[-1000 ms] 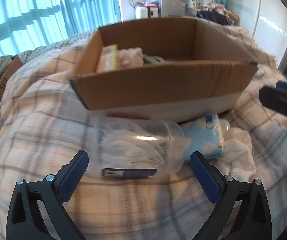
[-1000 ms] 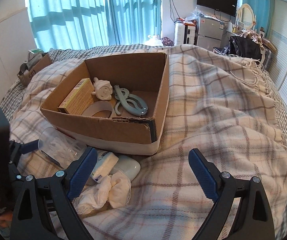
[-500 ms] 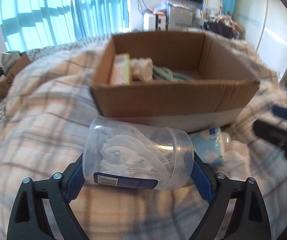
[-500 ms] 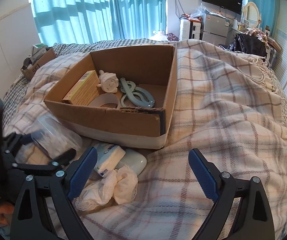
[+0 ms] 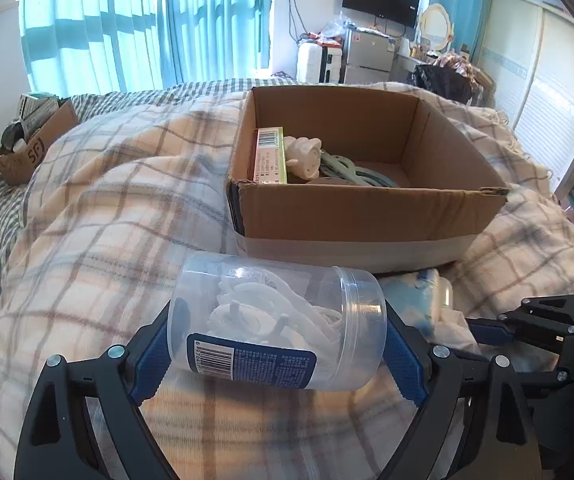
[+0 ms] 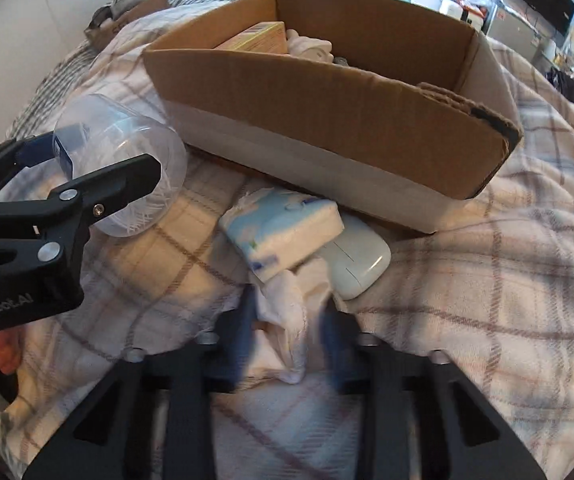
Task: Organize objects
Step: 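Grasp the clear plastic jar with the left gripper while the right grasps the white cloth, then place the plastic jar and white cloth into the cardboard box, releasing both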
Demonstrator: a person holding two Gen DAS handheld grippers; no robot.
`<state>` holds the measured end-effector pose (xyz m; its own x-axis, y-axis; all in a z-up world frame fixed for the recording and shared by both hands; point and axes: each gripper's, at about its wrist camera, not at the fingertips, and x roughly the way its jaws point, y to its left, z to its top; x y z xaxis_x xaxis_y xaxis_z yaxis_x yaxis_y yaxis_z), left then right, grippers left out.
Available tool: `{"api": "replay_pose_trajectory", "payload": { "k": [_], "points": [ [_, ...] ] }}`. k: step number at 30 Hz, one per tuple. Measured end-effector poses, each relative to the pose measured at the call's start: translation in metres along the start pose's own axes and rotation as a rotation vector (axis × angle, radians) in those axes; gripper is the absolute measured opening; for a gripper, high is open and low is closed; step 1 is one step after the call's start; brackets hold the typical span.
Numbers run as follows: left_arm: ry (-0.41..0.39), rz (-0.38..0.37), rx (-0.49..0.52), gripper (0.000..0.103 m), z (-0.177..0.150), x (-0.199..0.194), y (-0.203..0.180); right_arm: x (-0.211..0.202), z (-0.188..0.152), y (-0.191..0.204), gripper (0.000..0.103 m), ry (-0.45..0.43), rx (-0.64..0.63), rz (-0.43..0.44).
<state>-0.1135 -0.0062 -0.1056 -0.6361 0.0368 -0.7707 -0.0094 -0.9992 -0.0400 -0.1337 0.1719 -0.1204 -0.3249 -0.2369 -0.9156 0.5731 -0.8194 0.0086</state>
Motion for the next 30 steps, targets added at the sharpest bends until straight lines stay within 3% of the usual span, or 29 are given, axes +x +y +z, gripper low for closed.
{"api": "replay_pose_trajectory", "payload": {
  "k": [4, 12, 16, 20, 30],
  "points": [
    [-0.013, -0.027, -0.019, 0.093, -0.004, -0.012, 0.002, -0.023, -0.005, 0.002, 0.016, -0.077, 0.010, -0.023],
    [-0.046, -0.046, -0.029, 0.092, 0.001, -0.038, -0.001, -0.092, -0.010, -0.014, 0.015, -0.244, 0.074, -0.040],
    [-0.066, -0.052, -0.041, 0.092, 0.013, -0.051, -0.004, -0.117, 0.004, -0.011, 0.015, -0.303, 0.062, -0.059],
    [-0.095, -0.065, -0.038, 0.092, 0.031, -0.061, -0.011, -0.148, 0.018, -0.017, 0.015, -0.373, 0.062, -0.041],
    [-0.198, -0.067, -0.014, 0.092, 0.107, -0.075, -0.020, -0.201, 0.079, -0.044, 0.015, -0.513, 0.065, -0.094]
  ]
}}
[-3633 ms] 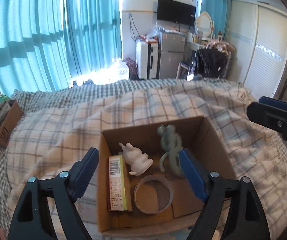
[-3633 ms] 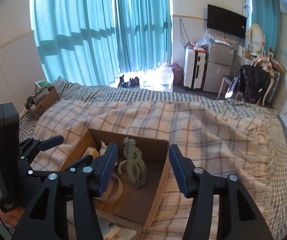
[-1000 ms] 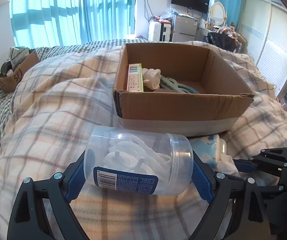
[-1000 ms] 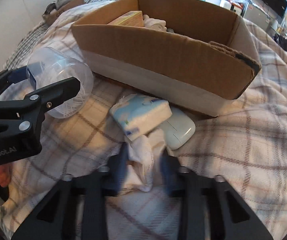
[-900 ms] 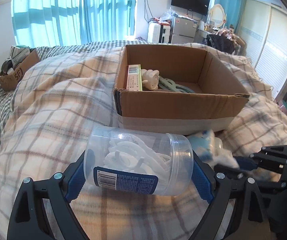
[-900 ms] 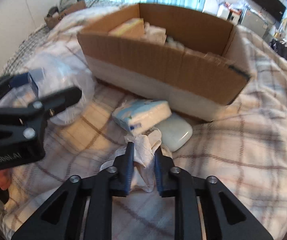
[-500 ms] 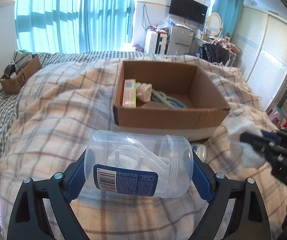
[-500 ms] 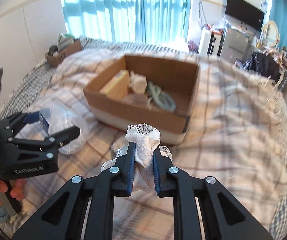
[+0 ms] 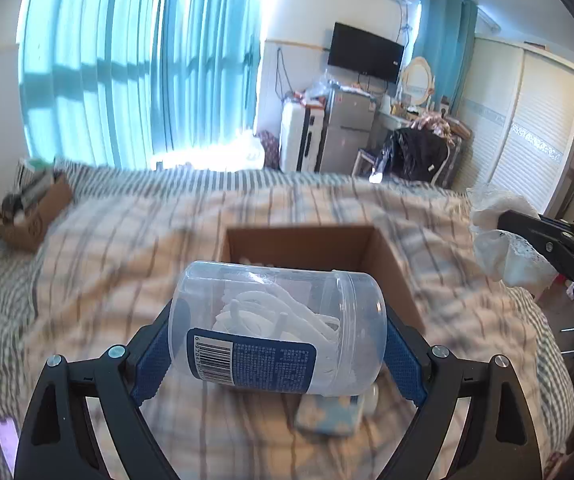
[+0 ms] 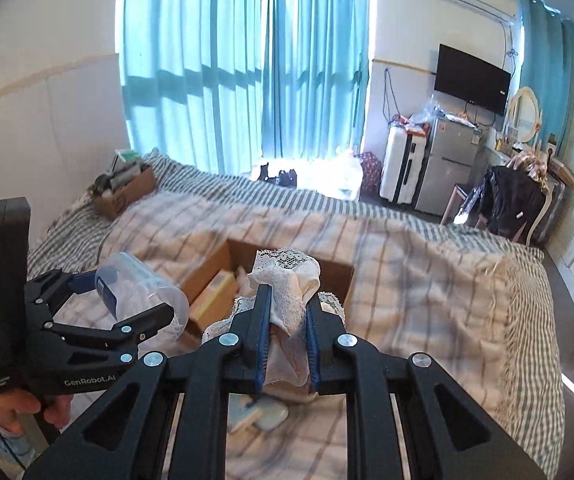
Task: Organize objects
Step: 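Place the plastic jar and white cloth into the cardboard box, releasing both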
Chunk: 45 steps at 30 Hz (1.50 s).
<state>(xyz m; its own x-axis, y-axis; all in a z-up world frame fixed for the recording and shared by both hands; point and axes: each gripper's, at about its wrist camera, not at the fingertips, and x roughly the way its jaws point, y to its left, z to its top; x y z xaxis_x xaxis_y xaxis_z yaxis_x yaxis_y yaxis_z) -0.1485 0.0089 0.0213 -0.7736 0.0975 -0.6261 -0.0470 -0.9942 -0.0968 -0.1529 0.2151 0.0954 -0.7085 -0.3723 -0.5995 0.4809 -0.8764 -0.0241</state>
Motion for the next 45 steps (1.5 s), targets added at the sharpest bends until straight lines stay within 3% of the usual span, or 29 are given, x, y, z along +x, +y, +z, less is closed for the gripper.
{"api": "replay_pose_trajectory", "payload": {
  "k": [6, 12, 18, 26, 31, 35, 40, 45],
  "points": [
    [-0.007, -0.001, -0.020, 0.092, 0.035, 0.026, 0.004, 0.023, 0.029, -0.009, 0.015, -0.021, 0.004, -0.009],
    [0.010, 0.004, -0.001, 0.092, 0.043, 0.065, 0.007, 0.068, 0.041, -0.016, 0.015, 0.003, -0.002, 0.001],
    [0.057, -0.052, 0.009, 0.092, 0.025, 0.106, 0.007, 0.136, 0.026, -0.027, 0.015, 0.086, 0.014, 0.006],
    [0.111, -0.052, 0.041, 0.092, 0.005, 0.142, 0.006, 0.197, -0.008, -0.041, 0.015, 0.198, 0.039, 0.014],
    [0.140, -0.051, 0.029, 0.092, 0.000, 0.148, 0.008, 0.196, -0.013, -0.046, 0.019, 0.207, 0.050, -0.007],
    [0.141, -0.039, -0.006, 0.093, 0.000, 0.138, 0.012, 0.177, -0.005, -0.048, 0.046, 0.169, 0.087, -0.024],
    [0.073, -0.039, -0.041, 0.097, 0.006, 0.103, 0.013, 0.137, 0.005, -0.049, 0.059, 0.120, 0.115, -0.039],
    [0.013, -0.023, -0.011, 0.099, 0.017, 0.059, 0.004, 0.085, 0.016, -0.044, 0.064, 0.061, 0.114, -0.051]
  ]
}}
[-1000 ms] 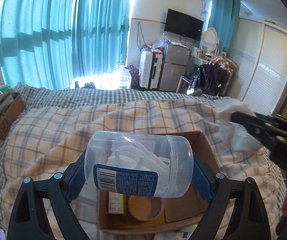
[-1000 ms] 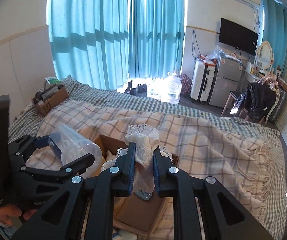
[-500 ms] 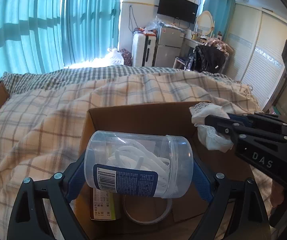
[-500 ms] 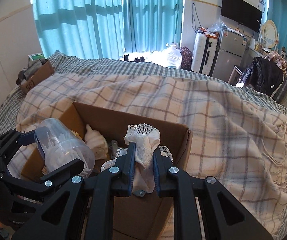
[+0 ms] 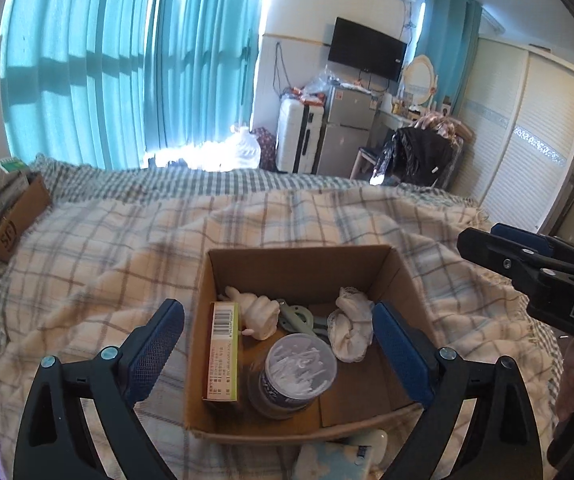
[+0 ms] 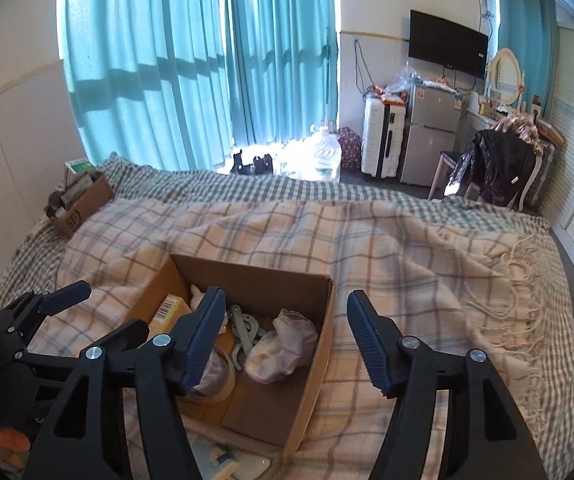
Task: Organize objects
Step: 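Place the plastic jar and white cloth into the cardboard box, releasing both, then grasp the blue floral tissue pack with the left gripper while the right grasps the earbud case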
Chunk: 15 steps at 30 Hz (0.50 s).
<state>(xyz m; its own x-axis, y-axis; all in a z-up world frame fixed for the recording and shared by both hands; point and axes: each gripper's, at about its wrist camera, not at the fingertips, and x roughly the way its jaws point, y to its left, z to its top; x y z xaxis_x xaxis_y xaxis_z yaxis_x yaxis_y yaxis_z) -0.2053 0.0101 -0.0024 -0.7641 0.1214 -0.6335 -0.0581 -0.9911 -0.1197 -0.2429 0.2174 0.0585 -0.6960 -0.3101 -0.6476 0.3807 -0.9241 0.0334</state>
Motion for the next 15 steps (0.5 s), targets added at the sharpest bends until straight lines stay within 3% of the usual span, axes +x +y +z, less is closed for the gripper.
{"api": "replay_pose_trajectory", "payload": {
  "k": [8, 11, 15],
  "points": [
    [-0.060, 0.008, 0.008, 0.103, -0.011, -0.055, -0.005, -0.081, -0.011, 0.007, 0.074, -0.082, -0.009, -0.019],
    [-0.057, 0.029, -0.003, 0.103, -0.022, -0.062, -0.001, -0.090, -0.029, 0.012, 0.083, -0.087, -0.023, -0.028],
    [-0.018, 0.043, -0.018, 0.103, -0.047, -0.059, 0.004, -0.074, -0.067, 0.017, 0.089, -0.033, -0.040, -0.052]
  ]
}}
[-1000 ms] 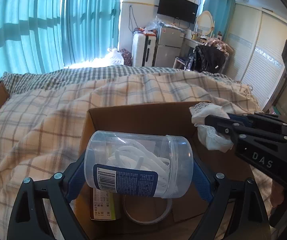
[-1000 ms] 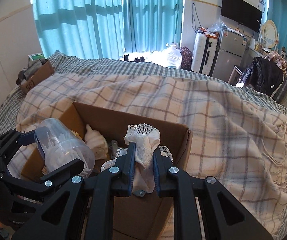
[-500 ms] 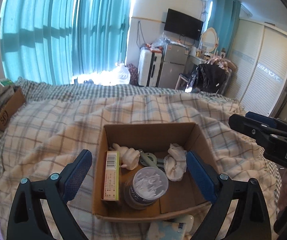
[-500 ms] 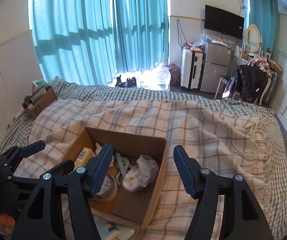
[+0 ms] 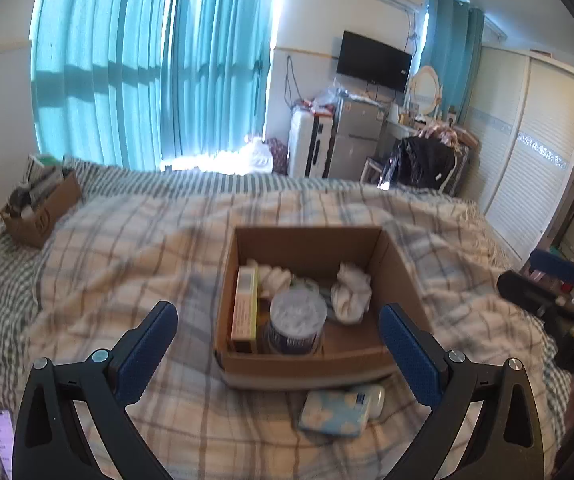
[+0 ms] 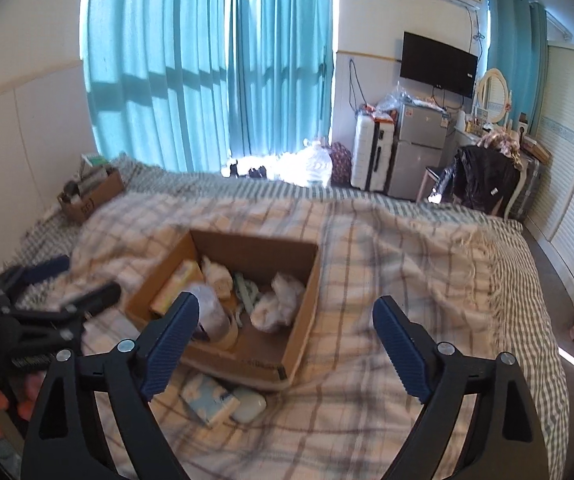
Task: Organize objects
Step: 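Grasp the blue floral tissue pack with the left gripper while the right grasps the earbud case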
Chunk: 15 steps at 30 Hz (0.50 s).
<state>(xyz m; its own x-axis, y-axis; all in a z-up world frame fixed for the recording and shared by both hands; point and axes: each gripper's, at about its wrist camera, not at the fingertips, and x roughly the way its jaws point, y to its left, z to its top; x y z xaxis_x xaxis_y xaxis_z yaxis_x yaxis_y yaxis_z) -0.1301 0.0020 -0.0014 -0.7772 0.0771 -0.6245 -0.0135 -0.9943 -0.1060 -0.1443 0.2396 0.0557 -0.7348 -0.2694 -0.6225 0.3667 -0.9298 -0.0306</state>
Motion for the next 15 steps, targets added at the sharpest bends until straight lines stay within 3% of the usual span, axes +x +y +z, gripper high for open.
{"api": "replay_pose_trajectory", "payload": {
  "k": [5, 8, 11, 15],
  "points": [
    [0.100, 0.042, 0.019, 0.103, -0.046, 0.033, 0.003, 0.052, -0.062, -0.003, 0.091, 0.154, 0.002, -0.026],
    [0.180, 0.017, 0.015, 0.103, -0.073, 0.055, 0.001, 0.078, -0.091, -0.010, 0.091, 0.240, 0.024, -0.034],
    [0.239, 0.016, 0.025, 0.103, -0.086, 0.071, -0.004, 0.090, -0.102, -0.019, 0.091, 0.290, 0.065, -0.018],
    [0.300, -0.049, 0.039, 0.103, -0.097, 0.088, -0.019, 0.089, -0.102, -0.023, 0.091, 0.290, 0.086, -0.015]
  ]
}}
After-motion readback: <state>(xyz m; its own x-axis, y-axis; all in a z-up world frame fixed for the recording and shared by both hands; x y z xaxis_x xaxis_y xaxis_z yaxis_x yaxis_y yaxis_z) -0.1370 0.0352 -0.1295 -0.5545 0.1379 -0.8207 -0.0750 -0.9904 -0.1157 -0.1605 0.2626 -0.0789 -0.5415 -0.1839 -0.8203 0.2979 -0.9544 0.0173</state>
